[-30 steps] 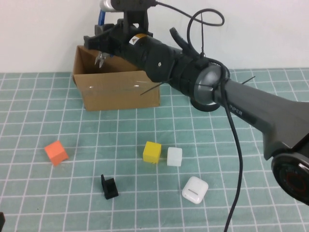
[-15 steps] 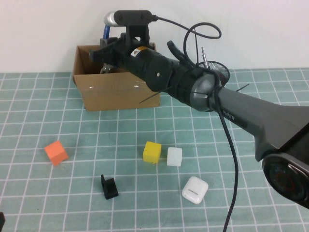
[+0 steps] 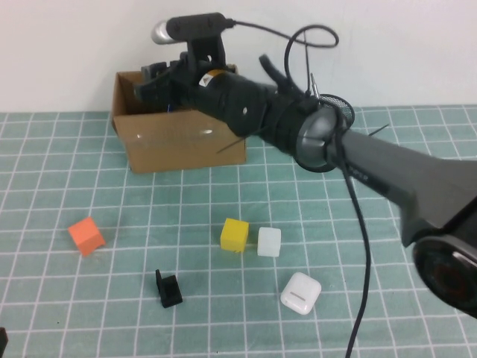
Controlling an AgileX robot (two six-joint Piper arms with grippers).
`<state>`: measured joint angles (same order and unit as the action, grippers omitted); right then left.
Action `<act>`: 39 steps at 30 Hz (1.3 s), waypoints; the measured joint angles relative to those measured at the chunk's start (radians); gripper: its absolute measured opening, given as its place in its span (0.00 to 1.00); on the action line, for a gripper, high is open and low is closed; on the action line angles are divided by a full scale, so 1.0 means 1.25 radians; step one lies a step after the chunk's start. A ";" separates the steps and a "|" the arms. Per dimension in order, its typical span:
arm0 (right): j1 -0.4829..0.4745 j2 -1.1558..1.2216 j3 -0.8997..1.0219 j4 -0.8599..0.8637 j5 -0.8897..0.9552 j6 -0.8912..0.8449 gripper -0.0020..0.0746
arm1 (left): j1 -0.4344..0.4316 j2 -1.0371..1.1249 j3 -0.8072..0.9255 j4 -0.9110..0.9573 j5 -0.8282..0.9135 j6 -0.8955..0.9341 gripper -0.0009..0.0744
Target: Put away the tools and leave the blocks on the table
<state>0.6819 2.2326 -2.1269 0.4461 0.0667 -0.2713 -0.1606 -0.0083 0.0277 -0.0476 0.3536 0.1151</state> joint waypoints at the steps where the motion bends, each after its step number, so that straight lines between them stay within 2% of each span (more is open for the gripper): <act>1: 0.000 -0.019 0.000 -0.031 0.044 0.002 0.43 | 0.000 0.000 0.000 0.000 0.000 0.000 0.01; 3: -0.001 -0.064 0.000 -0.099 0.152 0.012 0.33 | 0.000 0.000 0.000 0.000 0.000 0.000 0.01; 7: -0.003 -0.156 0.000 -0.224 0.371 0.074 0.04 | 0.000 0.000 0.000 0.000 0.000 0.000 0.01; 8: -0.003 -0.179 0.000 -0.258 0.422 0.086 0.02 | 0.000 0.000 0.000 0.000 0.000 0.000 0.01; 16: -0.003 -0.324 0.000 -0.508 0.771 0.265 0.02 | 0.000 0.000 0.000 0.000 0.000 0.000 0.01; 22: -0.003 -0.388 0.000 -0.569 0.975 0.343 0.02 | 0.000 0.000 0.000 0.000 0.000 0.000 0.01; 27: -0.003 -0.410 0.000 -0.635 0.987 0.343 0.02 | 0.000 0.000 0.000 0.000 0.000 0.000 0.01; 32: -0.005 -0.446 0.002 -0.638 0.987 0.238 0.02 | 0.000 0.000 0.000 0.000 0.000 0.000 0.01; 39: -0.051 -0.572 0.056 -0.620 0.987 0.209 0.02 | 0.000 0.000 0.000 0.000 0.000 0.000 0.01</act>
<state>0.6185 1.5178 -2.0572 -0.3295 1.3000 -0.0095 -0.1606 -0.0083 0.0277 -0.0476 0.3536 0.1151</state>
